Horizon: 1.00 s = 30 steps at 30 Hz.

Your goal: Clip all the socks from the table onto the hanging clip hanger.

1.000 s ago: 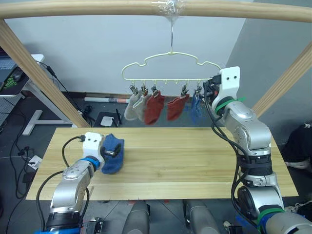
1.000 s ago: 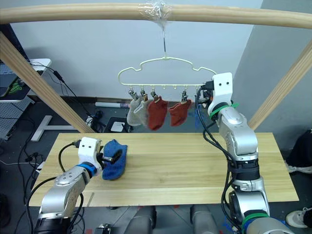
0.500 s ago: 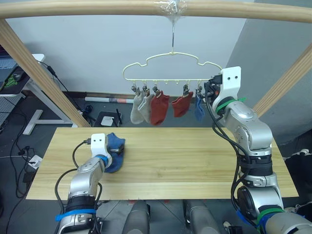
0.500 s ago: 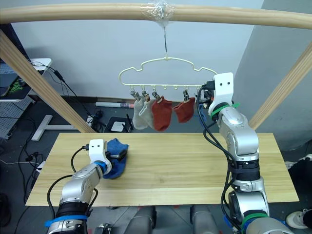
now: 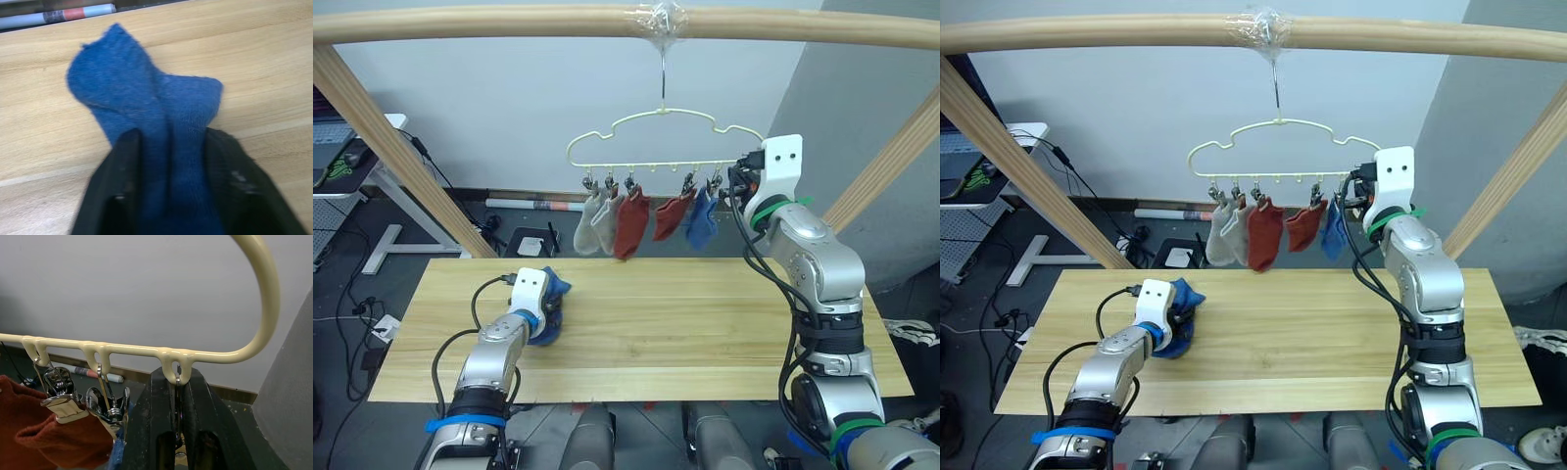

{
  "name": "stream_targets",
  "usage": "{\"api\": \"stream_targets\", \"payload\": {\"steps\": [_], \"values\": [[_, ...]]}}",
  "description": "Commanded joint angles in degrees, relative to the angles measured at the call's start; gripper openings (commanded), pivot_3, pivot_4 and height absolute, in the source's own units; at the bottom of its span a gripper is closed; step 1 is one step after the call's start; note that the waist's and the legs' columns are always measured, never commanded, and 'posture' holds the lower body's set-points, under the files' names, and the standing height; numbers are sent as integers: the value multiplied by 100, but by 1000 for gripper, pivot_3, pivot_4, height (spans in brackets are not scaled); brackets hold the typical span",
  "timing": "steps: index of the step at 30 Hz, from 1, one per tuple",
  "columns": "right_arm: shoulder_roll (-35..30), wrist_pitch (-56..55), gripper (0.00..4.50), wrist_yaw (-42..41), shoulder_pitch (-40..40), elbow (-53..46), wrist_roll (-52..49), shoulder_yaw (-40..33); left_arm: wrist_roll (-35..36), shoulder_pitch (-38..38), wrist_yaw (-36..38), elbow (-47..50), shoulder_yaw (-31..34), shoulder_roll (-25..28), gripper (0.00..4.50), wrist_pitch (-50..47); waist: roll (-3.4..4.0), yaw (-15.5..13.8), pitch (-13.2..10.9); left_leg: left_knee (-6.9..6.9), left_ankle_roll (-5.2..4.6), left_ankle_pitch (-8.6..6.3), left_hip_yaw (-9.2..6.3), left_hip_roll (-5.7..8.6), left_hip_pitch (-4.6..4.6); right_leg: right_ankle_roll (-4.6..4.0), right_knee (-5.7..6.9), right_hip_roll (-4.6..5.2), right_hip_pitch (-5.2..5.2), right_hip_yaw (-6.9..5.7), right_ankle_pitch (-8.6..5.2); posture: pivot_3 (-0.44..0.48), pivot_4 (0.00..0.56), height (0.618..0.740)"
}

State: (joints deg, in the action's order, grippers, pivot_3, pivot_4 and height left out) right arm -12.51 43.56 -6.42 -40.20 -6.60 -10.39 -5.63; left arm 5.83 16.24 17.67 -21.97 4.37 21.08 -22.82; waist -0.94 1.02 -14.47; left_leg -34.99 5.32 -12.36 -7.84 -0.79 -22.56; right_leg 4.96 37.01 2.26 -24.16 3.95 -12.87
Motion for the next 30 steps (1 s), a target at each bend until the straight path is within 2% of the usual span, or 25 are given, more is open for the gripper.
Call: {"api": "stream_targets", "payload": {"steps": [1, 4, 7, 13, 17, 20, 25, 30], "values": [[-95, 174, 0, 77, 28, 9, -61, -283, -147, -194, 69, -35, -197, -62, 716, -30, 2, -1, 6, 0, 0, 0, 0, 0, 0, 0, 0, 0, 0, 0, 0, 60, 228, 740], [-142, 321, 0, 39, -107, 91, -181, -423, -134, -216, 312, 418, -405, -159, 11, 189, 2, -8, 6, 0, 0, 0, 0, 0, -3, 1, -3, 1, 1, 0, 0, 60, 228, 740], [-167, 605, 0, 24, -253, 149, -382, -621, -84, -254, 598, 912, -600, -243, 11, 401, 1, -28, 5, -1, 0, 0, -2, 2, -13, -1, -9, 3, -1, -1, 0, 60, 228, 740], [-279, 2428, 0, 122, -1049, 569, -1278, -1712, 314, 6, 1568, 2351, -1300, -545, 11, 575, -1, -68, 3, 2, 0, 0, -12, 2, -31, -29, -11, 4, -16, -12, 15, 50, 227, 740], [-177, 3774, 0, 281, -1680, 866, -1655, -2481, 539, 373, 2279, 2980, -1828, -661, 11, 768, -1, -80, 3, 1, -1, 0, -7, 3, -34, -32, -16, 5, -15, -9, 13, 34, 224, 740], [-14, 4388, 0, 448, -1931, 887, -1653, -2897, 426, 653, 2419, 3015, -2063, -737, 11, 972, -1, -69, 4, 3, -2, -1, -9, 4, -34, -35, -15, 4, -16, -11, 12, 34, 224, 740], [155, 4812, 0, 496, -2067, 752, -1572, -3131, 491, 915, 2459, 2983, -2137, -861, 11, 815, 0, -41, 4, 4, -4, -2, -8, 3, -34, -29, -14, 3, -16, -11, 9, 16, 219, 740], [336, 4894, 0, 661, -2113, 615, -1651, -3291, 409, 1222, 2593, 2380, -2268, -1032, 11, 959, 0, -23, 4, 1, -4, -2, -10, 5, -35, -11, -15, 3, -15, -13, -1, 8, 216, 740]]}}
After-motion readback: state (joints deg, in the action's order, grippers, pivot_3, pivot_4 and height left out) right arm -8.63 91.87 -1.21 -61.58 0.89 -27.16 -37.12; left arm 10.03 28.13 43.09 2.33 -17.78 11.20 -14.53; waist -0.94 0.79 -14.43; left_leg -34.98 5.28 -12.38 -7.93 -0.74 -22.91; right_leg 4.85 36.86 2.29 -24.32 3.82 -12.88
